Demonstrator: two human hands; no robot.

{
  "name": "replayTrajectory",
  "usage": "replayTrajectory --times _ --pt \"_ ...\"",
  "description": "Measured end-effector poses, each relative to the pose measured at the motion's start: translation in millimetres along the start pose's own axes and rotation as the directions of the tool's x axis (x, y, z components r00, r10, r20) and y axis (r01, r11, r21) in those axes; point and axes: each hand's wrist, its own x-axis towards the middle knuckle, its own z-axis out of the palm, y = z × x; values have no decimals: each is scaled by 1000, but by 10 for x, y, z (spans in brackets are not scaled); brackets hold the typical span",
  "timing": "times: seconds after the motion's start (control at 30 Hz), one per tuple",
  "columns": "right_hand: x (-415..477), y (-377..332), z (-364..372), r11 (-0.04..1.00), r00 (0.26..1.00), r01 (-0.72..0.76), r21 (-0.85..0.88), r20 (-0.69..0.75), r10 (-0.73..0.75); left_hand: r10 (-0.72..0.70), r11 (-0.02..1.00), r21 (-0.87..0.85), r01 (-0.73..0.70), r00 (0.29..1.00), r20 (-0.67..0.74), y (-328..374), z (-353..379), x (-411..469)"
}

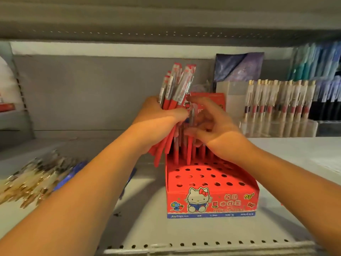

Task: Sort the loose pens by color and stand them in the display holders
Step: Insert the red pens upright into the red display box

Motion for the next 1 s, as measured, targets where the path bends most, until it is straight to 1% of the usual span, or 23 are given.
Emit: replayTrajectory --times 0.13,0.33,0.5,0.7,0.8,0.87,1.0 --pt "12 117 -54 1000 1000 15 -4 -3 -15 -50 991 127 45 998 31 -140 -47 -6" --pt "36 153 -31 999 999 -21 27 -46 23 -82 977 206 62 992 91 -227 -144 -34" --pt "-5 188 19 999 999 -40 11 7 40 -90 987 144 71 988 125 -276 -141 -29" --pt "-28 224 -24 997 995 -74 5 67 73 -81 995 74 73 991 109 -293 -141 -17" --pt "-54 236 -27 995 990 -100 -32 94 102 -65 998 21 63 991 117 -271 -151 -24" --pt "-65 233 -31 992 990 -103 -73 85 109 -51 998 -20 55 985 163 -256 -163 -49" --pt "-54 185 -41 989 995 -87 -117 33 91 -43 998 -25 50 970 238 -253 -188 -87"
